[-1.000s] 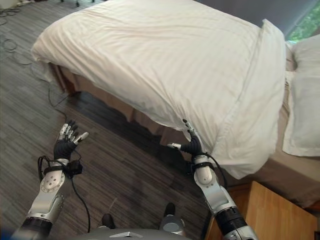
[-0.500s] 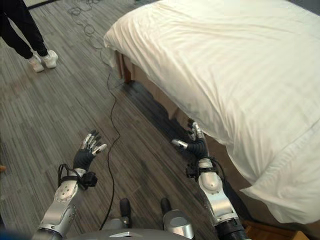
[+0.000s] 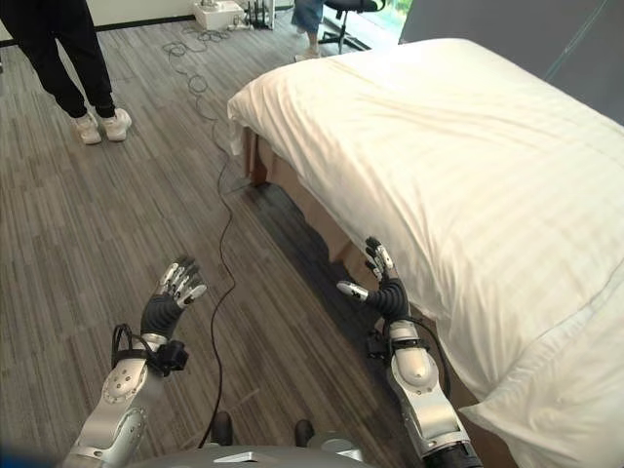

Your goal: Making the bed.

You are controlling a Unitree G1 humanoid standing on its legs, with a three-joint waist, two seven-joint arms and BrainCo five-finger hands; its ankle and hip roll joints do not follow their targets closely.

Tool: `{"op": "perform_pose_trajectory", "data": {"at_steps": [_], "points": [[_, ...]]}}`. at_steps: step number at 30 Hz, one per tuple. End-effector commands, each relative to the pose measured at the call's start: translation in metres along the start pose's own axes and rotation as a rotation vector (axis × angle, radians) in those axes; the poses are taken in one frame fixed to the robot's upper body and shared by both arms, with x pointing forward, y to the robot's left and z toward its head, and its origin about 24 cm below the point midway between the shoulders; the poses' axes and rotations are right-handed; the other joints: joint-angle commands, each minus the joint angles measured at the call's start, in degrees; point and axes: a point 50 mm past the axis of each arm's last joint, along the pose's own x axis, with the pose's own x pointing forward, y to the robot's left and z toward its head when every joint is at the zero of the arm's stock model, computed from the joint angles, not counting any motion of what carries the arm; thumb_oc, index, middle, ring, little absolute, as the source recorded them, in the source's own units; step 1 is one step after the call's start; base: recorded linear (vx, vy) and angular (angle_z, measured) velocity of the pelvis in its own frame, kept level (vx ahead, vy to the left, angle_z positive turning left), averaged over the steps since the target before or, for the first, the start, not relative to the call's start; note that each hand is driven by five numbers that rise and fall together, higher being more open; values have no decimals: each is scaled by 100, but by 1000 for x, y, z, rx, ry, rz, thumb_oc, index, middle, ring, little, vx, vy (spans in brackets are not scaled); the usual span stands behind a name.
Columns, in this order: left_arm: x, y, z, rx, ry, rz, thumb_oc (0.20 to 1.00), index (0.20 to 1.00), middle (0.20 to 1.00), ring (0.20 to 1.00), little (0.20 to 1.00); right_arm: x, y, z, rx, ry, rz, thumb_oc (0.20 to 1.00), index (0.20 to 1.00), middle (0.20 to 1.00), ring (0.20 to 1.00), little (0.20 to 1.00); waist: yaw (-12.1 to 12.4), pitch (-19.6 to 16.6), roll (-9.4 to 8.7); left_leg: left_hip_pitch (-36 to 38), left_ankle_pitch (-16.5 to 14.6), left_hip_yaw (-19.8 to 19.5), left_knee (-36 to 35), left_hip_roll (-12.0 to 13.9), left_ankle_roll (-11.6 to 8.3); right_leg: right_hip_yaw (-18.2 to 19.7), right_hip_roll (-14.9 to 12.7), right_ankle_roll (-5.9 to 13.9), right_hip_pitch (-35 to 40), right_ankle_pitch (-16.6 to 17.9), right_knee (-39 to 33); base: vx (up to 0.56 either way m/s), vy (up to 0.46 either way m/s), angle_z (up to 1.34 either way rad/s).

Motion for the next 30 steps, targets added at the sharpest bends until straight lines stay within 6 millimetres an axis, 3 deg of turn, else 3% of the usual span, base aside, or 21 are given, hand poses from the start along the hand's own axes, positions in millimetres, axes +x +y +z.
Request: {"op": "perform_pose_trajectory", "data": {"at_steps": [1,8,30], "points": [[10,-1,27,-7,-138,-30,1000,1000,1000,1000,1000,10,-1,20,52,-112,-11,1000,1000,1000,1000,1000,172,7,-41,534,-674,293,71,-213,113,-537,-290,413,-348,477,317,41,-8,1],[8,1,20,-37,-104,-15,1000,1000,1000,1000,1000,6,-2,13,151,-78,-35,1000,1000,1000,1000,1000,148,-61,-18,617,-703,349,71,-177,105,-531,-262,384,-313,405,271,6,-1,0],[6,-4,12,-125,-64,-19,1000,1000,1000,1000,1000,8,3,13,100,-66,8,1000,1000,1000,1000,1000,126,44,58,772,-765,412,71,-151,124,-475,-229,340,-260,273,355,1,0,0]]}}
